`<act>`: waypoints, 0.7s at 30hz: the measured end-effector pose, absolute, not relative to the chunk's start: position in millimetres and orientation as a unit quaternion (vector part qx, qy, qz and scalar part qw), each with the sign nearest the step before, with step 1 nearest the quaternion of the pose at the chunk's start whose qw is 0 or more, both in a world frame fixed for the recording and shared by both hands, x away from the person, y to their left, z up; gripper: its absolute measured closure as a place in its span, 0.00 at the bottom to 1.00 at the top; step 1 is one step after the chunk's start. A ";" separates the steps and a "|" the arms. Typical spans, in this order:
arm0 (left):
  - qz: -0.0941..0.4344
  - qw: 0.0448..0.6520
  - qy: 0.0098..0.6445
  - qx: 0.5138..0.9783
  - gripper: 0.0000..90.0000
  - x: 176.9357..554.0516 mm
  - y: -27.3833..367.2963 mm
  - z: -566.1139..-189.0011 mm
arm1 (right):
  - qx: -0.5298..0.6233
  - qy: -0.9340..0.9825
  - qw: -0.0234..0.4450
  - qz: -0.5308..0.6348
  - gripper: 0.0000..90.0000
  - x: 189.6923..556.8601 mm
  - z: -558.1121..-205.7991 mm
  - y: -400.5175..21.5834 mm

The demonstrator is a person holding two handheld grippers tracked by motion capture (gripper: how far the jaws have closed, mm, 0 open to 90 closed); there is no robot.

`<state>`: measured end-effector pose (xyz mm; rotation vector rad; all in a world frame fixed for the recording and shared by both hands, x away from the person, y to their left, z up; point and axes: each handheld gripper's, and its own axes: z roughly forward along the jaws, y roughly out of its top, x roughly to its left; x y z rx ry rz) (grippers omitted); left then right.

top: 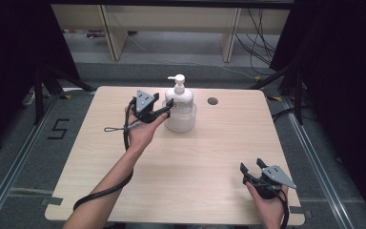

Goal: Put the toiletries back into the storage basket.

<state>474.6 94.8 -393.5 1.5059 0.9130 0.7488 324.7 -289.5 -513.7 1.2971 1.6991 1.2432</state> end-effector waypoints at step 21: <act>0.321 0.569 0.391 0.648 0.42 415.0 140.3 -432.6 | 0.497 0.649 0.327 0.475 0.37 324.6 -513.7 -289.3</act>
